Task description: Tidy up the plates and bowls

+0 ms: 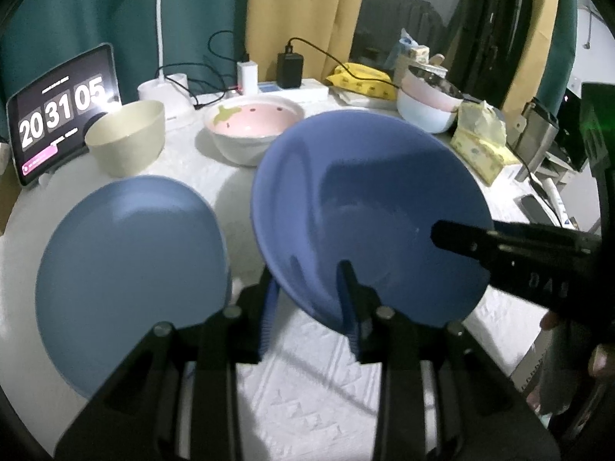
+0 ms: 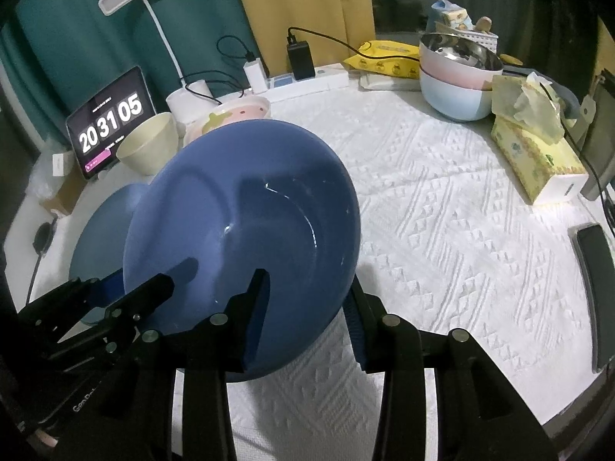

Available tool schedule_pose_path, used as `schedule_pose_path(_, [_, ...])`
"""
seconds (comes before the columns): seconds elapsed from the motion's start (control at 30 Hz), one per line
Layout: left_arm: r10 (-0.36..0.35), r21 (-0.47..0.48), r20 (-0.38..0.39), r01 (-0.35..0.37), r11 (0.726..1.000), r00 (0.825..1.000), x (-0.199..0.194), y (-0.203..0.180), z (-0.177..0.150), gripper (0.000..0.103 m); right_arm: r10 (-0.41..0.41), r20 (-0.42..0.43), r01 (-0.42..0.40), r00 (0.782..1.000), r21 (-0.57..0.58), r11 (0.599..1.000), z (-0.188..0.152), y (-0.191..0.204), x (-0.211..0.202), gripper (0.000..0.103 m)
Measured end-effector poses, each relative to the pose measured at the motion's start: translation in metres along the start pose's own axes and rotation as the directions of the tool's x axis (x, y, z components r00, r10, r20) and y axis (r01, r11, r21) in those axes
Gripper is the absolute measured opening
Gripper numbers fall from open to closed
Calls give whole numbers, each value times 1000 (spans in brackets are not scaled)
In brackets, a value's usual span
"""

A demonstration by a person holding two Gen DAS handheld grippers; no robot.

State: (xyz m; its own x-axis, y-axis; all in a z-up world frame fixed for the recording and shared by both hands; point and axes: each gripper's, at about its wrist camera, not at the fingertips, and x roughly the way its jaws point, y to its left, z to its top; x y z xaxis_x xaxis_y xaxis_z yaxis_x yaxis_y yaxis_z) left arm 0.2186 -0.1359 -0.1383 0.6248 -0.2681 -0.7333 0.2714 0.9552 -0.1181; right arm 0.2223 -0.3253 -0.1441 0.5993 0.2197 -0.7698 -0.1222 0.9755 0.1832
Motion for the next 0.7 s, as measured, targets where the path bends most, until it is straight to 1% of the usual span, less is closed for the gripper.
schedule_pose_path(0.17, [-10, 1, 3, 10, 1000, 1000, -5, 0, 2, 33, 2, 7, -2, 1000, 7, 1000, 4, -2, -5, 40])
schedule_pose_path(0.27, [-10, 5, 3, 10, 1000, 1000, -7, 1, 3, 33, 17, 11, -17, 1000, 11, 1000, 5, -3, -7, 40])
schedule_pose_path(0.4, [-2, 4, 16, 1, 1000, 1000, -11, 4, 4, 34, -16, 24, 16, 1000, 4, 1000, 6, -6, -12, 40])
schedule_pose_path(0.53, [21, 17, 45, -22, 1000, 999, -18, 5, 6, 34, -27, 39, 27, 999, 19, 999, 10, -11, -16, 40])
schedule_pose_path(0.7, [42, 3, 83, -43, 999, 996, -28, 12, 11, 35, -28, 52, 27, 998, 10, 1000, 15, -9, -18, 40])
